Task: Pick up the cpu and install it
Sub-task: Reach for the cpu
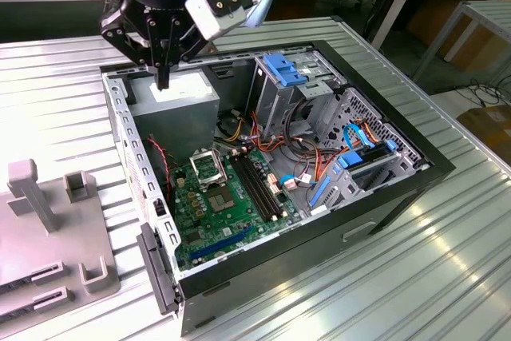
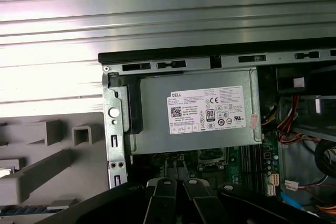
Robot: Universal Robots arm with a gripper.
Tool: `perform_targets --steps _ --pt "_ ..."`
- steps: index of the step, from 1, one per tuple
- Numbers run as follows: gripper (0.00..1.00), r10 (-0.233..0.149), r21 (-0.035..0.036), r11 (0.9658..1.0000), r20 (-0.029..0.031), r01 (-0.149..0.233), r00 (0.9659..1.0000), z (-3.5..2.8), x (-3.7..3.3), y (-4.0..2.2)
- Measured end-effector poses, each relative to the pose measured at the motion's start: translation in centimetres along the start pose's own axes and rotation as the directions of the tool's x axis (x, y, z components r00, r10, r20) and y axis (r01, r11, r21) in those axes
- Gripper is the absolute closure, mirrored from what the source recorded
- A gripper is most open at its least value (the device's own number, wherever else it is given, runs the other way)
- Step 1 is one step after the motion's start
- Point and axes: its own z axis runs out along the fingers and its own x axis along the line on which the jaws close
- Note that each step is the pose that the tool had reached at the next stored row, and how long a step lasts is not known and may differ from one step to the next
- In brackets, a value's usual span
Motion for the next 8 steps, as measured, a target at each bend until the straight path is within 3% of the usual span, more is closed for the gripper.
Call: perform_targets --steps 8 --pt "0.89 0.0 0.0001 1.0 -0.0017 0.0 1.0 0.04 0.32 -0.03"
